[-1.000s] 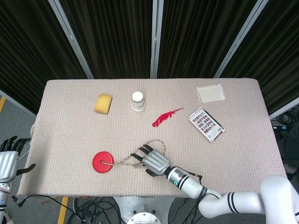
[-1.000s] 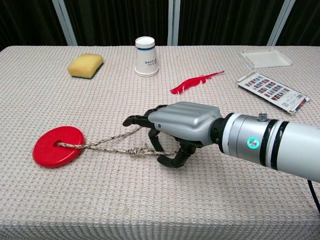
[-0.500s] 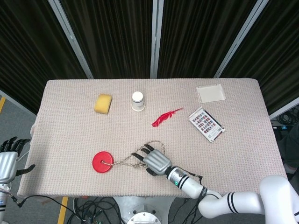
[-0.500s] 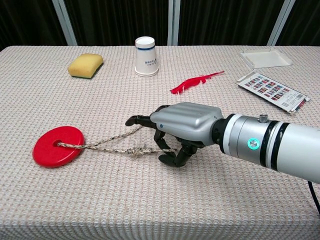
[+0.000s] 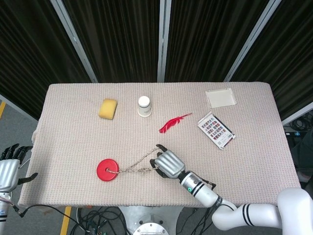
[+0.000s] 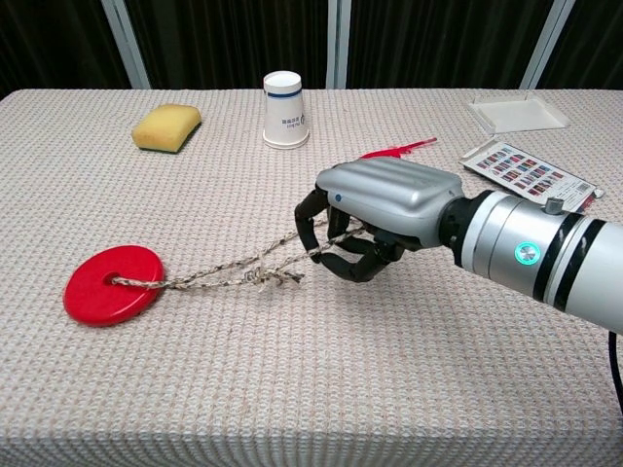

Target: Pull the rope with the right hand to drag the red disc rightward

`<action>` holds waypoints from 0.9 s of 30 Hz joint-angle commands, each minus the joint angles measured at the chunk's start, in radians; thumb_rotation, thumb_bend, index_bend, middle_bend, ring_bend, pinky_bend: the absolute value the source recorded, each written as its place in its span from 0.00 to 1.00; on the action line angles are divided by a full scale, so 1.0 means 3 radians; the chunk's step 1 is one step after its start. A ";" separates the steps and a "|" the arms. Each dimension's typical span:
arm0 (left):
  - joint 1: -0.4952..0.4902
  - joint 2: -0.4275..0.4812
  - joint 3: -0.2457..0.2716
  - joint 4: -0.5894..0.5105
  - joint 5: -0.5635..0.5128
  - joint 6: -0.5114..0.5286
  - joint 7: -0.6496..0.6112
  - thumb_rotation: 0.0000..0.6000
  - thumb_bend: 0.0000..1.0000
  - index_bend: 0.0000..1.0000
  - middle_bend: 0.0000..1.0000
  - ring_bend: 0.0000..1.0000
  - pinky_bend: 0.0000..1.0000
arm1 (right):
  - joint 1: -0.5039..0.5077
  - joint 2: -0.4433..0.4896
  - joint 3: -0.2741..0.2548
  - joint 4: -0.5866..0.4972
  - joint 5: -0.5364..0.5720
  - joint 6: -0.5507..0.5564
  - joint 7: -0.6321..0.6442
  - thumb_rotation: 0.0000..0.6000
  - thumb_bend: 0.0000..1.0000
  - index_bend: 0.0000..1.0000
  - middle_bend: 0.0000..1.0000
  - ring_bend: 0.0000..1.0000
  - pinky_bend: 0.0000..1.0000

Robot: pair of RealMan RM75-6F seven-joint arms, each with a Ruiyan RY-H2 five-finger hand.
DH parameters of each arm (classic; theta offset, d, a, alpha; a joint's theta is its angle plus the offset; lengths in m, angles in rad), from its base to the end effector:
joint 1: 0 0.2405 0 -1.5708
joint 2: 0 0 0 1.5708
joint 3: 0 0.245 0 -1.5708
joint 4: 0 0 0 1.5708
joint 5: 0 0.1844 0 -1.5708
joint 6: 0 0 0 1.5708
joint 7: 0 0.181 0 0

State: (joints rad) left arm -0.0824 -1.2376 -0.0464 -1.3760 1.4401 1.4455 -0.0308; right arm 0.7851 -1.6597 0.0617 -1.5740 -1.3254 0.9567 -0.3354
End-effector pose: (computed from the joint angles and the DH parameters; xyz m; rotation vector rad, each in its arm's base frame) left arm -0.3367 0.2155 0.1616 -1.3586 -0.8934 -0.7851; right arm -0.0659 -0.2935 -0.0627 2.2061 -0.8722 1.0756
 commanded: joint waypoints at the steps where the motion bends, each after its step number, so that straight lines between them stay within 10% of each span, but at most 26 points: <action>1: 0.0001 0.0001 0.0000 -0.0001 -0.0003 -0.0003 0.0000 1.00 0.00 0.20 0.22 0.10 0.15 | -0.0059 0.0019 -0.0022 0.0074 -0.0087 0.0079 0.0078 1.00 0.48 0.95 0.95 0.55 0.25; 27: -0.0051 -0.0012 0.0005 -0.0101 -0.0004 -0.0080 0.0159 1.00 0.00 0.20 0.22 0.10 0.15 | -0.0841 0.1346 -0.0265 -0.0040 -0.0331 0.0745 0.0901 1.00 0.53 1.00 0.97 0.55 0.23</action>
State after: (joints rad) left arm -0.0972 -1.2410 -0.0451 -1.4058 1.4391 1.4220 0.0164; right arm 0.5569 -1.2823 -0.0084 -1.5934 -1.4226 1.1584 -0.0885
